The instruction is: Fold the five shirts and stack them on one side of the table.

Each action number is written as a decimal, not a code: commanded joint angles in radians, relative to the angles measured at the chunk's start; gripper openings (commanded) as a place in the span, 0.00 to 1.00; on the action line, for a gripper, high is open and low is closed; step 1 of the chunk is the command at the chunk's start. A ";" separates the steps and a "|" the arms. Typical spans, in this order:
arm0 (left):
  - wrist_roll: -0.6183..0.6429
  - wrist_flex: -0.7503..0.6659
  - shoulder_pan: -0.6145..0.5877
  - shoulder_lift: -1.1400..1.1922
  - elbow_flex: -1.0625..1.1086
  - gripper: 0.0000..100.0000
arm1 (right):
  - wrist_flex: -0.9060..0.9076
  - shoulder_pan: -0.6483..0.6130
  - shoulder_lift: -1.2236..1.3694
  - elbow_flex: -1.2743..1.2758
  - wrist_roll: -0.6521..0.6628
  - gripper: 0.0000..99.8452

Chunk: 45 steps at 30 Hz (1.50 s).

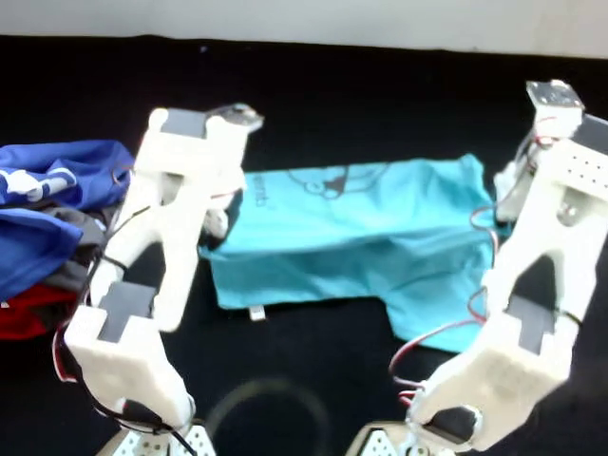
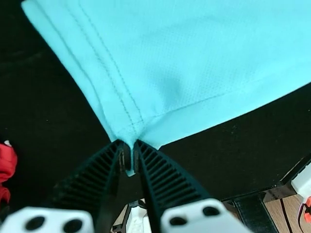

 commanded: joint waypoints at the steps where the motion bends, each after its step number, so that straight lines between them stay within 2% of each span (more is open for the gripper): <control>1: 0.005 -0.021 0.038 -0.087 0.088 0.01 | -0.016 0.033 -0.177 0.166 0.057 0.01; 9: 0.002 -0.169 0.045 -0.096 0.245 0.01 | -0.283 0.073 -0.323 0.584 0.092 0.01; 14: 0.002 -0.196 0.041 -0.096 0.318 0.01 | -0.384 0.074 -0.343 0.720 0.092 0.01; 22: 0.006 -0.187 0.048 -0.107 0.326 0.01 | -0.387 0.077 -0.358 0.684 0.092 0.01; 28: 0.002 -0.118 0.044 -0.107 0.294 0.01 | -0.392 0.120 -0.355 0.642 0.094 0.01; 34: 0.002 -0.055 0.108 -0.107 0.222 0.01 | -0.384 0.154 -0.358 0.647 0.147 0.01; 38: 0.005 -0.063 0.145 -0.093 0.237 0.01 | -0.389 0.197 -0.358 0.644 0.155 0.01; 45: 0.002 -0.117 0.140 -0.054 0.294 0.01 | -0.386 0.223 -0.357 0.650 0.210 0.01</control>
